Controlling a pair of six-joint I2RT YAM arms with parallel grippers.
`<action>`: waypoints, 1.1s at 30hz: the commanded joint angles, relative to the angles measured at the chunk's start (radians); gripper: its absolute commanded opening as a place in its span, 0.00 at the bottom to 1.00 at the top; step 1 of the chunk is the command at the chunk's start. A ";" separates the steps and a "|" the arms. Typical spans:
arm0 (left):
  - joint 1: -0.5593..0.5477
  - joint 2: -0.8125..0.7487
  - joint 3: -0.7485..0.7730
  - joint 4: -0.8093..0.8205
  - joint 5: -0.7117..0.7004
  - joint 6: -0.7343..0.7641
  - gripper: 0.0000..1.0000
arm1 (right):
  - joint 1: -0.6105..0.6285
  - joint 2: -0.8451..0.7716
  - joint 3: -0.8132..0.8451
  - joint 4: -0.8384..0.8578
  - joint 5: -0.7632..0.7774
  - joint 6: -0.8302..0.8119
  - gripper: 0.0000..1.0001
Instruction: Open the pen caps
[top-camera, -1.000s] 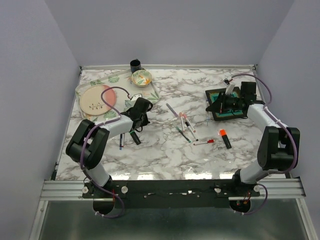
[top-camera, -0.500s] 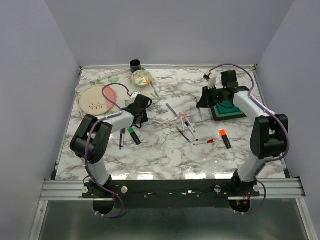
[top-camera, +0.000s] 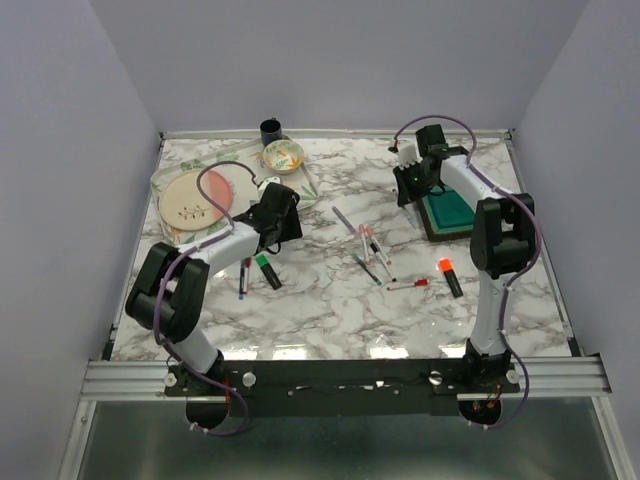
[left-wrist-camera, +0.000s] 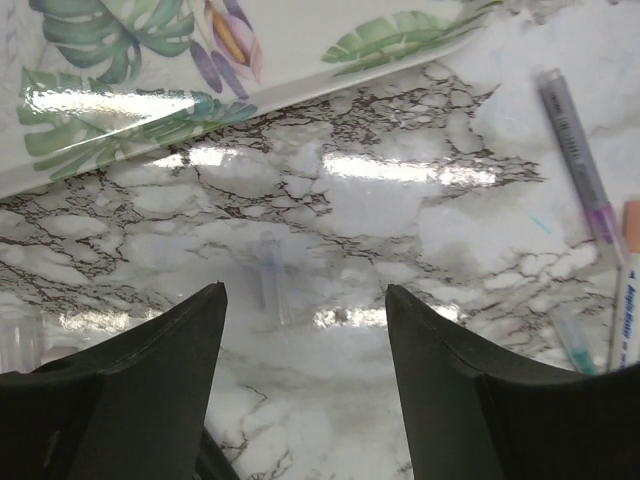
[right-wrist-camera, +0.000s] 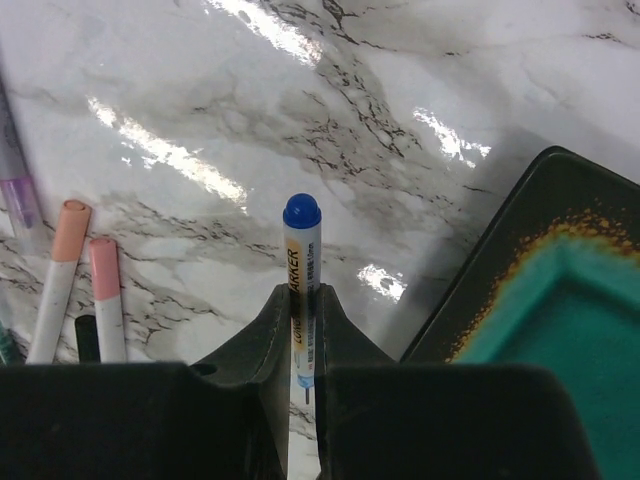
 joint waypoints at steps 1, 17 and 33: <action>0.005 -0.114 -0.030 0.004 0.081 0.021 0.75 | 0.012 0.064 0.084 -0.083 0.070 -0.020 0.17; 0.025 -0.655 -0.096 -0.033 0.189 0.067 0.99 | 0.014 -0.043 0.029 -0.077 0.040 -0.032 0.43; 0.059 -1.079 -0.289 -0.108 0.326 0.301 0.99 | -0.050 -0.689 -0.740 0.001 0.030 -0.125 0.83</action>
